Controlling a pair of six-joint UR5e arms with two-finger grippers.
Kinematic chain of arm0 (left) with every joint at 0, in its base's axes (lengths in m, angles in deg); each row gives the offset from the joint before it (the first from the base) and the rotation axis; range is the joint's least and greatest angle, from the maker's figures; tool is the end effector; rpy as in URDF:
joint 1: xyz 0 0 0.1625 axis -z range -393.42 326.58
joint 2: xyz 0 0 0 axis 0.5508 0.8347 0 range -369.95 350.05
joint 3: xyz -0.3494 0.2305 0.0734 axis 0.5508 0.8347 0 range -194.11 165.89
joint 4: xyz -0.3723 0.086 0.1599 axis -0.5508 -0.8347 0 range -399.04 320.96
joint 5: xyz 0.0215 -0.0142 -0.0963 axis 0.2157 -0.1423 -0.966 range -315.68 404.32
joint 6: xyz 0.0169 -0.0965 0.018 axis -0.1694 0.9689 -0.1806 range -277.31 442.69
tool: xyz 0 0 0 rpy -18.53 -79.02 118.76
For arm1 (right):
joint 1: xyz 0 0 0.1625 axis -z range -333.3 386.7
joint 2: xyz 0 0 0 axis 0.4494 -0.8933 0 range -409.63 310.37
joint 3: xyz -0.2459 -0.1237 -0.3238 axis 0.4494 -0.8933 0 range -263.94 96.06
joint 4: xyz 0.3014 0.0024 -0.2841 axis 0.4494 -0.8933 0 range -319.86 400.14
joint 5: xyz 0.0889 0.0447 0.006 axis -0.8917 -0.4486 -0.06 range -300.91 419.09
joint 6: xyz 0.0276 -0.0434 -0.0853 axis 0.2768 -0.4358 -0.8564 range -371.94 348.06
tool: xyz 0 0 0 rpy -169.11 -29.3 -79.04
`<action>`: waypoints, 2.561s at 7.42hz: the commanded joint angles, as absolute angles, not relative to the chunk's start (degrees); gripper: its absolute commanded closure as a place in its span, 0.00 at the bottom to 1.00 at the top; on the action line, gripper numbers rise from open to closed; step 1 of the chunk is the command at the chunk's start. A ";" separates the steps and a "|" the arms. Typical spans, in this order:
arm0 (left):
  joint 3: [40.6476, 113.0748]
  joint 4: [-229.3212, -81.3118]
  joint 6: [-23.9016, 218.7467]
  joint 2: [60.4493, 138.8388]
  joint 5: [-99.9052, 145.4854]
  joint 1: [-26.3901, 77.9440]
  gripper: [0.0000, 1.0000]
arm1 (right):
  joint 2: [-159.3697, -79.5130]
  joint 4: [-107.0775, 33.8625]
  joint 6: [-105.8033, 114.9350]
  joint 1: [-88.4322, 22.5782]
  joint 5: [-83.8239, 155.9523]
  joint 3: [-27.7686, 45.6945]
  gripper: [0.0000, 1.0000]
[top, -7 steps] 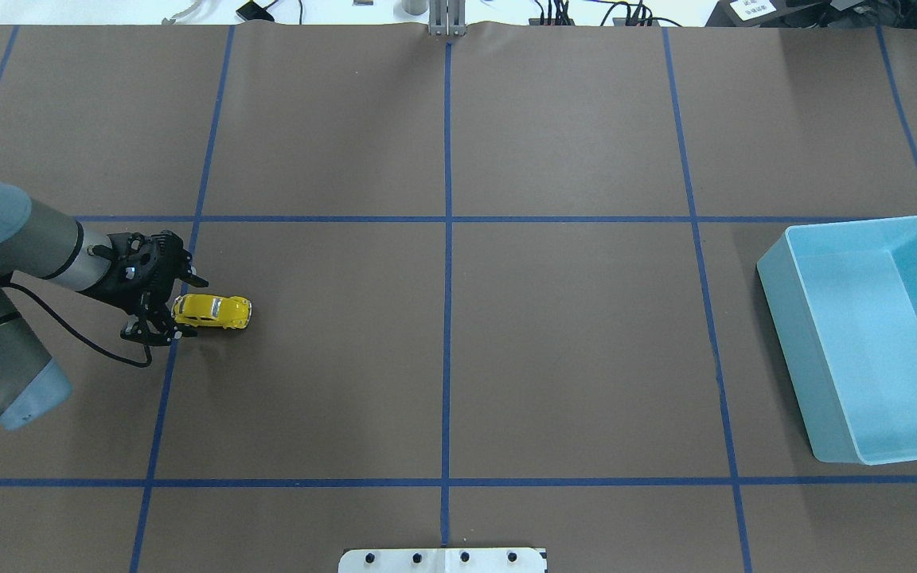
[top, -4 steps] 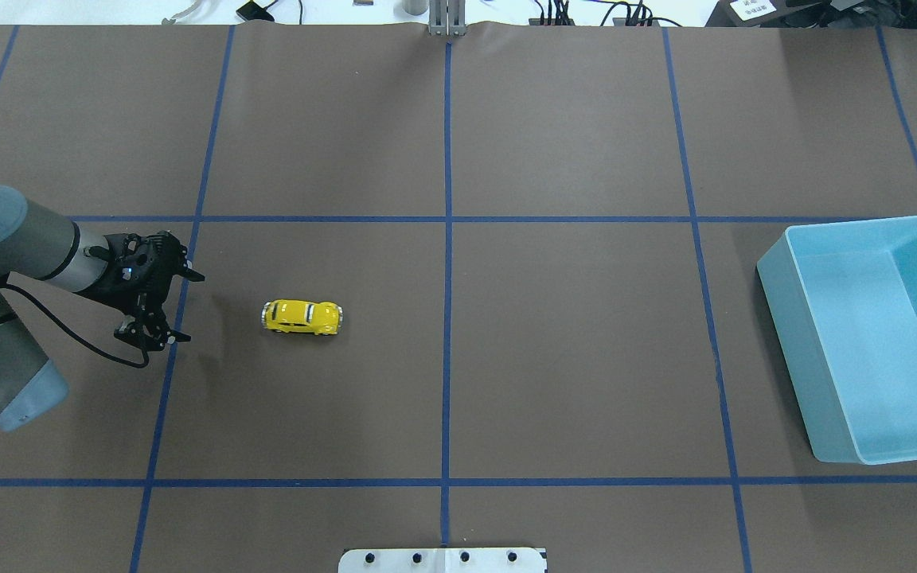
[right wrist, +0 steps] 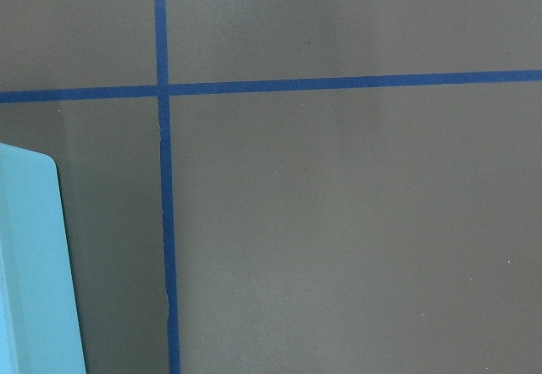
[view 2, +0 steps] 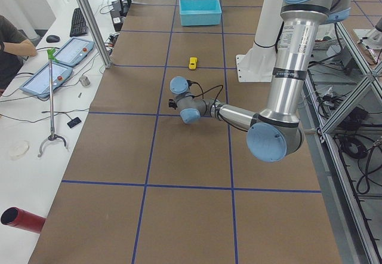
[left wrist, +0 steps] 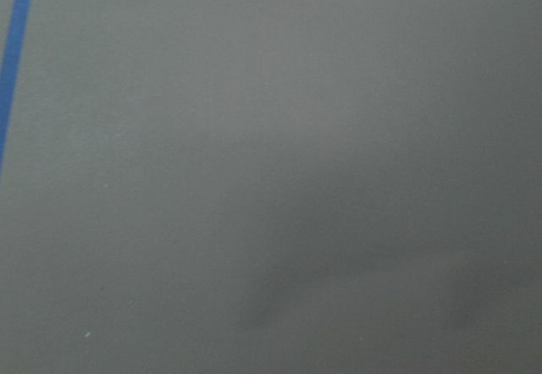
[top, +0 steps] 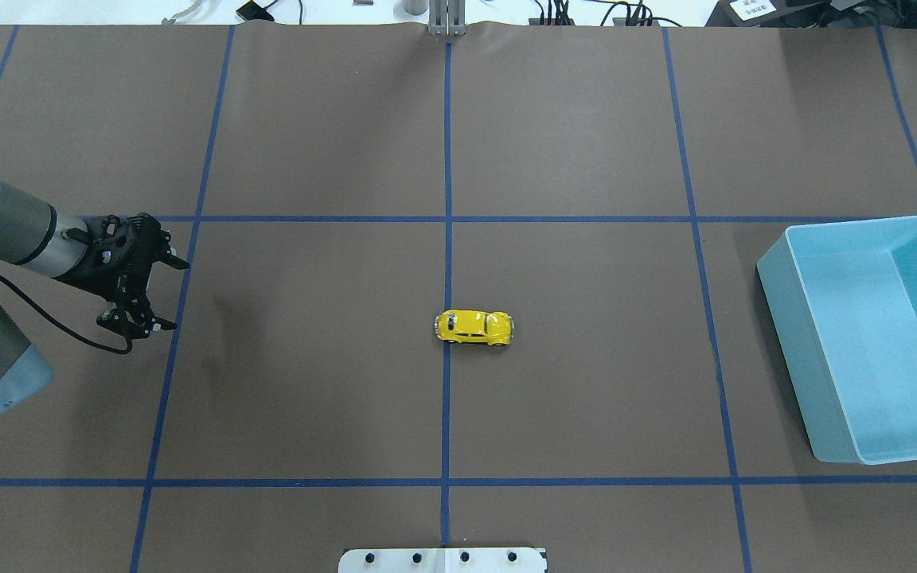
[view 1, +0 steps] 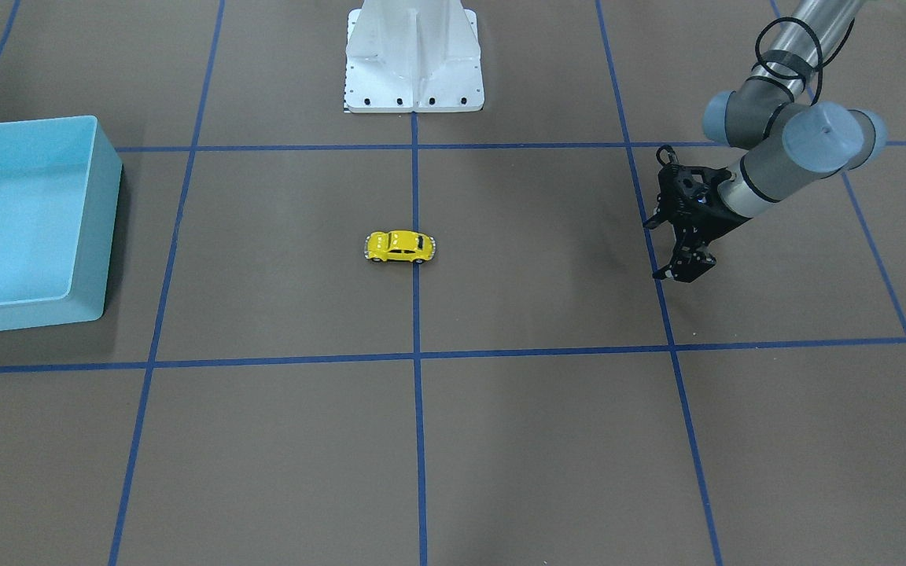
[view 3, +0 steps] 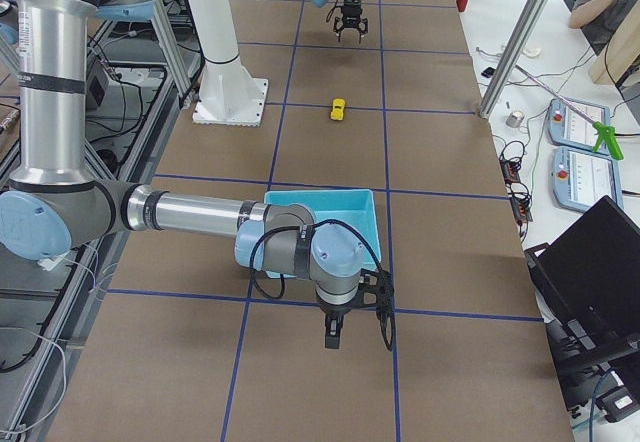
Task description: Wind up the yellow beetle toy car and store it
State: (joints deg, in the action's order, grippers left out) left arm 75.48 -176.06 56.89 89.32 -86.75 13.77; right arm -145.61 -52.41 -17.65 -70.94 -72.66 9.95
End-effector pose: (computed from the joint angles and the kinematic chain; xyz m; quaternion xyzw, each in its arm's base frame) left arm 0.3403 -0.4672 0.4811 0.3881 0.3714 0.6021 0.5907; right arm 0.1251 -0.4282 0.6815 0.0039 -0.3580 0.0301 0.9332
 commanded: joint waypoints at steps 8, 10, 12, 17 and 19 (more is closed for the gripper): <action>86.09 -144.81 56.85 76.37 -86.81 34.65 0.00 | -145.61 -52.41 -17.65 -71.03 -72.66 10.10 0.00; 85.91 -138.65 56.94 74.08 -86.46 43.27 0.00 | -145.61 -52.41 -17.91 -71.03 -72.75 10.36 0.00; 85.65 -136.51 57.11 70.93 -85.31 51.62 0.00 | -144.47 -52.41 -18.18 -71.03 -73.10 14.11 0.00; 84.59 -137.82 75.31 69.77 -90.32 59.04 0.00 | -134.83 -53.55 -18.35 -52.87 -72.57 16.69 0.00; 85.11 -139.13 75.48 70.03 -90.33 58.95 0.00 | -131.30 -55.74 -18.53 -45.66 -72.31 20.18 0.00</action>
